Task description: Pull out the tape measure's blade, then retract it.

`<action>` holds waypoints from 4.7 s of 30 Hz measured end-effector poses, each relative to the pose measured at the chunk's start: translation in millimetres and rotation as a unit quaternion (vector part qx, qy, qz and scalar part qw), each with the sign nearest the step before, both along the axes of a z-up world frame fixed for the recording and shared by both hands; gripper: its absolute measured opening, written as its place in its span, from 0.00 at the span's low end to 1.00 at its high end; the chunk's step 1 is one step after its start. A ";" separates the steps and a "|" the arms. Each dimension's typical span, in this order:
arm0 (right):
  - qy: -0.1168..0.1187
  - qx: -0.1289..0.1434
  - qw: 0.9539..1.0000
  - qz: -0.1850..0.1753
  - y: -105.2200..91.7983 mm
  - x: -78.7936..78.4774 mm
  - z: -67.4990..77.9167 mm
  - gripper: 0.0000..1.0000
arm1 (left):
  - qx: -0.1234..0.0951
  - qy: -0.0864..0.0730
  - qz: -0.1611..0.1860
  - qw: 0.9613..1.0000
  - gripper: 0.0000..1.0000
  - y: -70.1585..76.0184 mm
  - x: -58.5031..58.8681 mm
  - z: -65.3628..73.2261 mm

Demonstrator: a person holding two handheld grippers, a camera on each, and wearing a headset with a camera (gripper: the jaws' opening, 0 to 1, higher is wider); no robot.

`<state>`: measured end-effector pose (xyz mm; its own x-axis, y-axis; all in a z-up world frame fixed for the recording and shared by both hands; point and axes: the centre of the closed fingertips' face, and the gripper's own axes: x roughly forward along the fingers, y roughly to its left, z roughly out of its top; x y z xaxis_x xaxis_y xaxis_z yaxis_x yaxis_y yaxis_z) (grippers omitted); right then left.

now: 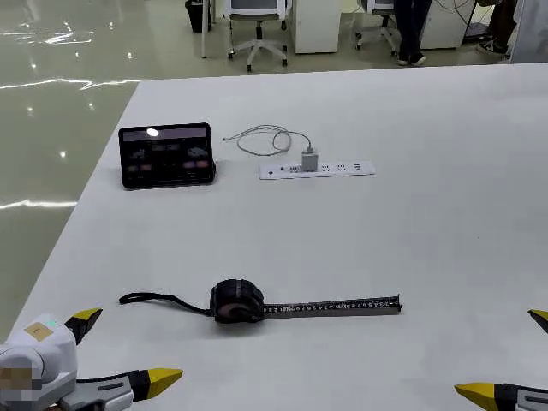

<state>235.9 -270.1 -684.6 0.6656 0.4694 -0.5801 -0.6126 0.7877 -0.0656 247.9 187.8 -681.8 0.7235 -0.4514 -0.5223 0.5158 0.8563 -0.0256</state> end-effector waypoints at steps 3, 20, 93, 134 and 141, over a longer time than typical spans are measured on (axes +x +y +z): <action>-0.006 -0.001 1.000 0.003 0.5 -0.1 3.4 1.00 | 0.000 0.003 -0.002 1.000 1.00 -2.0 -2.3 -0.4; 0.026 -0.007 1.000 0.010 -5.8 2.3 -5.9 1.00 | -0.001 0.014 -0.008 1.000 1.00 -18.8 1.4 -2.8; 0.112 -0.192 0.895 0.386 79.8 104.9 -90.4 0.78 | -0.006 -0.049 0.157 0.986 1.00 -114.7 75.9 -42.2; 0.149 -0.244 0.870 0.401 75.9 109.8 -110.1 0.13 | -0.039 -0.015 0.206 0.978 1.00 -94.1 76.6 -62.4; 0.175 -0.252 0.881 0.361 73.1 109.3 -110.2 0.12 | -0.055 -0.015 0.221 0.974 0.99 -96.3 91.6 -61.0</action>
